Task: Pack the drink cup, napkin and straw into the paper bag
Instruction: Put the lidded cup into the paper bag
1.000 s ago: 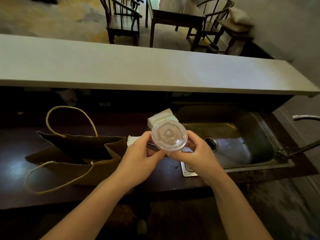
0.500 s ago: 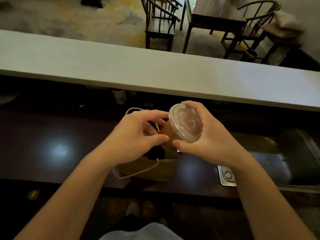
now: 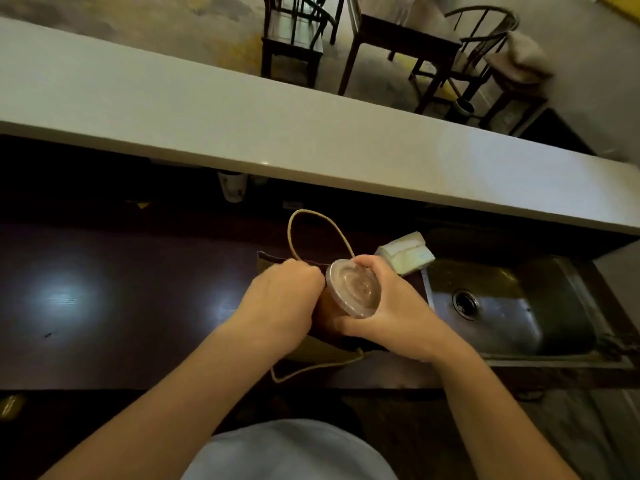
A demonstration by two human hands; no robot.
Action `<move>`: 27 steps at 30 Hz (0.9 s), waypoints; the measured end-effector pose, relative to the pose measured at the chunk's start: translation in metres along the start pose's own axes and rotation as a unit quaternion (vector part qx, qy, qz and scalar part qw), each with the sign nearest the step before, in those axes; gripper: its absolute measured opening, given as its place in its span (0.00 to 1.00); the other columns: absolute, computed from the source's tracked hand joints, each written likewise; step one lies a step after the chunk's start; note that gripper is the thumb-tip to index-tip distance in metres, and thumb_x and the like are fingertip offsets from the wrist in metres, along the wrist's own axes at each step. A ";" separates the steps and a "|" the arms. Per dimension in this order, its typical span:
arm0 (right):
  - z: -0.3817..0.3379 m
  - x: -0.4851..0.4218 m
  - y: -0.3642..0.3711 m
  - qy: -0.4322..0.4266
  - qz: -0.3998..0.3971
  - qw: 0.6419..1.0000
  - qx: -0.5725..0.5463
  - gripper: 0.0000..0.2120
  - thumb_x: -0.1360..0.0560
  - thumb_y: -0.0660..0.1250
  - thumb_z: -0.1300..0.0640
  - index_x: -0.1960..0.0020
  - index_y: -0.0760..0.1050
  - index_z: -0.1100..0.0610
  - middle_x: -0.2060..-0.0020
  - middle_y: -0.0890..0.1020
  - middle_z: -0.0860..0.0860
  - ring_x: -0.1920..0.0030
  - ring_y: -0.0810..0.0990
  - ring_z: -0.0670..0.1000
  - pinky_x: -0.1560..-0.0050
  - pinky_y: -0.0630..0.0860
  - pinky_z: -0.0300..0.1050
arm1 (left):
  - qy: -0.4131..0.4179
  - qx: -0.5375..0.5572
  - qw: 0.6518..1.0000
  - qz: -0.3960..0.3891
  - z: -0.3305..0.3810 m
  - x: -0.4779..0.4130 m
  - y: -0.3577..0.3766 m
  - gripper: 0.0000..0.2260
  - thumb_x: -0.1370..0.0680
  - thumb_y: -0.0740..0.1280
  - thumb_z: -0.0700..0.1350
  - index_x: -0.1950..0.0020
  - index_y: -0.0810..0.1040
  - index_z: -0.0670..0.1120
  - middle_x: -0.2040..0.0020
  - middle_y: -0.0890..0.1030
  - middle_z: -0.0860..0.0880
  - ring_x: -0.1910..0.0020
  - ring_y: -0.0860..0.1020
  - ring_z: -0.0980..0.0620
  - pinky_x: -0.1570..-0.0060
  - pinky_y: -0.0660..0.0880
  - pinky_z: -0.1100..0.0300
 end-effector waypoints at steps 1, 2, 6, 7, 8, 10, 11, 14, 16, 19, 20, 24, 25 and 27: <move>0.001 -0.002 0.002 -0.002 -0.001 1.000 0.024 0.38 0.42 0.77 0.43 0.36 0.65 0.44 0.45 0.75 0.42 0.46 0.76 0.40 0.47 0.78 0.41 | 0.012 -0.011 1.000 -0.008 0.002 0.001 0.007 0.12 0.29 0.68 0.37 0.48 0.80 0.49 0.46 0.80 0.49 0.45 0.78 0.47 0.55 0.76 0.55; 0.001 -0.005 0.003 -0.004 0.000 0.999 0.046 0.39 0.42 0.76 0.44 0.35 0.64 0.45 0.44 0.74 0.44 0.45 0.76 0.42 0.45 0.78 0.44 | 0.019 -0.022 0.999 -0.017 0.000 0.000 0.012 0.14 0.28 0.69 0.38 0.44 0.79 0.49 0.43 0.80 0.50 0.40 0.76 0.47 0.50 0.76 0.55; -0.002 -0.025 -0.001 -0.026 0.012 0.995 0.093 0.41 0.40 0.76 0.46 0.32 0.61 0.48 0.41 0.72 0.48 0.42 0.73 0.46 0.42 0.74 0.43 | 0.038 -0.128 0.989 -0.062 -0.016 -0.011 0.016 0.15 0.27 0.70 0.45 0.41 0.78 0.48 0.35 0.77 0.47 0.29 0.65 0.42 0.28 0.62 0.46; -0.002 -0.027 -0.002 -0.036 0.013 0.994 0.106 0.42 0.39 0.76 0.47 0.31 0.60 0.49 0.40 0.71 0.48 0.42 0.72 0.46 0.42 0.73 0.40 | 0.038 -0.161 0.983 -0.078 -0.020 -0.013 0.018 0.17 0.28 0.70 0.48 0.39 0.77 0.49 0.32 0.74 0.46 0.27 0.62 0.41 0.26 0.55 0.44; -0.002 -0.028 -0.002 -0.044 0.008 0.992 0.119 0.42 0.39 0.76 0.47 0.30 0.60 0.49 0.40 0.70 0.48 0.41 0.71 0.46 0.42 0.72 0.39 | 0.036 -0.182 0.979 -0.091 -0.024 -0.013 0.020 0.20 0.29 0.71 0.51 0.37 0.77 0.50 0.29 0.71 0.45 0.25 0.59 0.41 0.25 0.50 0.42; 0.000 -0.028 0.001 -0.057 -0.011 0.990 0.131 0.43 0.39 0.76 0.47 0.29 0.59 0.49 0.38 0.70 0.47 0.40 0.70 0.45 0.41 0.71 0.37 | 0.032 -0.189 0.977 -0.089 -0.031 -0.014 0.023 0.25 0.30 0.72 0.55 0.34 0.75 0.53 0.24 0.64 0.44 0.23 0.54 0.42 0.24 0.45 0.43; 0.001 -0.028 0.002 -0.063 -0.021 0.989 0.136 0.43 0.39 0.76 0.47 0.30 0.59 0.48 0.38 0.70 0.46 0.40 0.70 0.45 0.41 0.71 0.37 | 0.029 -0.184 0.979 -0.084 -0.033 -0.016 0.024 0.27 0.31 0.72 0.57 0.33 0.74 0.53 0.23 0.62 0.44 0.22 0.53 0.43 0.24 0.46 0.45; 0.003 -0.031 0.000 -0.088 -0.043 0.982 0.164 0.44 0.39 0.77 0.49 0.29 0.60 0.50 0.36 0.69 0.46 0.37 0.69 0.44 0.38 0.69 0.37 | 0.025 -0.175 0.982 -0.060 -0.038 -0.022 0.022 0.35 0.34 0.73 0.60 0.29 0.70 0.52 0.22 0.59 0.43 0.22 0.53 0.44 0.24 0.48 0.46; 0.008 -0.030 0.004 -0.095 -0.070 0.977 0.176 0.45 0.38 0.77 0.49 0.28 0.59 0.50 0.34 0.68 0.46 0.35 0.67 0.43 0.36 0.68 0.37 | 0.021 -0.160 0.986 -0.043 -0.041 -0.023 0.020 0.39 0.35 0.73 0.62 0.28 0.67 0.52 0.21 0.59 0.44 0.22 0.55 0.45 0.25 0.49 0.48; 0.017 -0.034 0.011 -0.062 -0.097 0.969 0.219 0.44 0.38 0.77 0.46 0.28 0.58 0.51 0.35 0.67 0.47 0.37 0.69 0.46 0.38 0.72 0.42 | 0.021 -0.141 0.989 -0.025 -0.044 -0.023 0.020 0.41 0.37 0.74 0.63 0.27 0.65 0.52 0.22 0.60 0.46 0.23 0.56 0.47 0.25 0.50 0.49; 0.020 -0.038 0.015 -0.045 -0.108 0.962 0.247 0.43 0.38 0.76 0.46 0.29 0.59 0.51 0.36 0.68 0.48 0.38 0.71 0.48 0.41 0.75 0.44 | 0.022 -0.138 0.990 -0.023 -0.045 -0.022 0.020 0.42 0.37 0.74 0.63 0.27 0.65 0.52 0.21 0.60 0.46 0.23 0.56 0.47 0.25 0.50 0.49; 0.036 -0.068 0.044 0.027 -0.186 0.908 0.375 0.43 0.36 0.77 0.48 0.29 0.57 0.55 0.36 0.69 0.56 0.41 0.74 0.58 0.46 0.78 0.51 | 0.034 -0.153 0.987 -0.026 -0.043 -0.028 0.021 0.41 0.36 0.73 0.65 0.27 0.66 0.52 0.21 0.58 0.45 0.22 0.54 0.45 0.24 0.50 0.48; 0.042 -0.074 0.056 0.047 -0.212 0.893 0.395 0.45 0.36 0.77 0.49 0.27 0.55 0.55 0.35 0.68 0.58 0.40 0.74 0.60 0.45 0.78 0.53 | 0.036 -0.158 0.986 -0.030 -0.042 -0.028 0.022 0.41 0.36 0.73 0.65 0.27 0.66 0.51 0.21 0.57 0.45 0.22 0.54 0.44 0.24 0.50 0.47; 0.058 -0.083 0.078 0.078 -0.260 0.855 0.442 0.49 0.34 0.76 0.49 0.24 0.49 0.53 0.32 0.66 0.60 0.38 0.73 0.63 0.42 0.76 0.57 | 0.035 -0.161 0.986 -0.035 -0.040 -0.028 0.024 0.42 0.36 0.73 0.66 0.26 0.65 0.50 0.20 0.56 0.44 0.22 0.53 0.43 0.24 0.49 0.47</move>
Point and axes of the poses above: each hand's wrist, its own x-axis away from the middle knuckle, its own y-axis out of the palm, z = x × y, the point moved 9 cm from there along -x, towards the middle knuckle
